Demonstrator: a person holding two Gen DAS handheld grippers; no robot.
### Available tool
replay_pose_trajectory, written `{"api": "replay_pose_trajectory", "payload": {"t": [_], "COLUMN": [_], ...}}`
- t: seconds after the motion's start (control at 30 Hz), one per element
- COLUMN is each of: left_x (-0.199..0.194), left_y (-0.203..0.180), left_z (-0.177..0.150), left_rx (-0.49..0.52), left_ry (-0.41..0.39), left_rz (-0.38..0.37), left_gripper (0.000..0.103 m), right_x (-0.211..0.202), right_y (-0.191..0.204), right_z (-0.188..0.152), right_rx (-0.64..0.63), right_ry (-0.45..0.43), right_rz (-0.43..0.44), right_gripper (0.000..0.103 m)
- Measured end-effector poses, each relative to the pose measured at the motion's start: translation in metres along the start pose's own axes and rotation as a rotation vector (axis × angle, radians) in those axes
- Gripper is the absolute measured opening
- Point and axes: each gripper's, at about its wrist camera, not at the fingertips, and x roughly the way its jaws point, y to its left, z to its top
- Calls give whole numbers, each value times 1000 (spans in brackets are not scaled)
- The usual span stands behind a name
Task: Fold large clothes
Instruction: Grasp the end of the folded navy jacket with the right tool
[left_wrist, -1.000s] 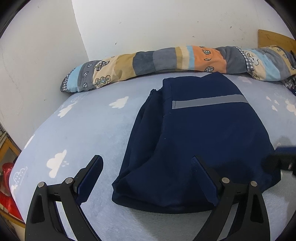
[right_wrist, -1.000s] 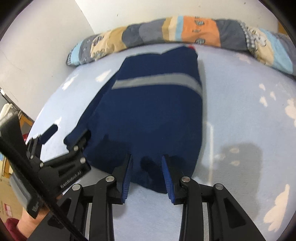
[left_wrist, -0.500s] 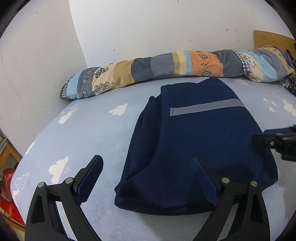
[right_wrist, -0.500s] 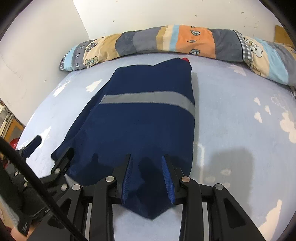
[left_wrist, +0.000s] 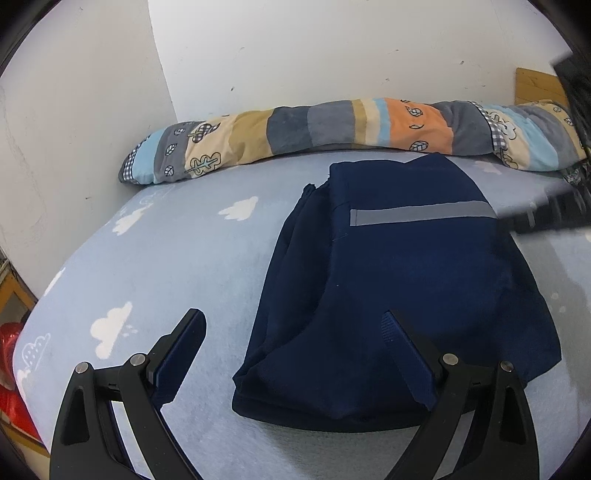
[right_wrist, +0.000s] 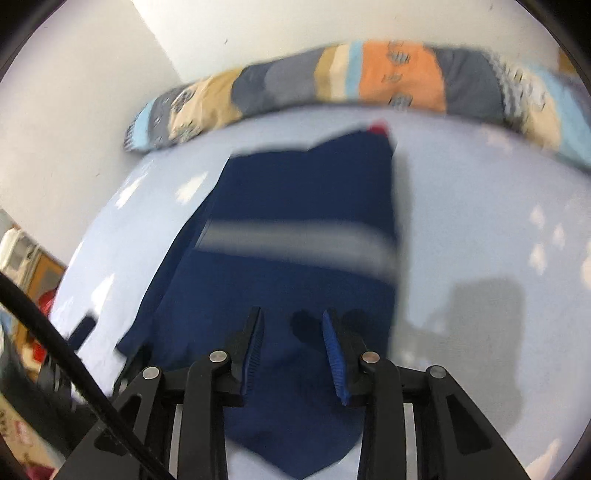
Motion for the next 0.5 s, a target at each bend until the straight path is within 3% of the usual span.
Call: {"api": "replay_pose_trajectory", "payload": {"t": [0.1, 0.2, 0.3, 0.4, 0.5], "left_x": [2, 2, 1, 1, 1], "left_y": [0, -1, -6, -10, -9], "left_z": [0, 1, 2, 2, 2], "left_rx": [-2, -4, 7, 29, 31], "left_ry": [6, 5, -1, -8, -8], "left_rz": [-3, -13, -20, -26, -32], "left_gripper": [96, 96, 96, 96, 96], "right_x": [19, 45, 64, 87, 72], "right_y": [-7, -11, -13, -11, -4], "right_z": [28, 49, 61, 61, 56], "right_rx": [4, -3, 9, -11, -36], "right_ry": [15, 24, 57, 148, 116], "right_rz": [-38, -88, -89, -82, -68], "right_gripper": [36, 20, 20, 20, 20]}}
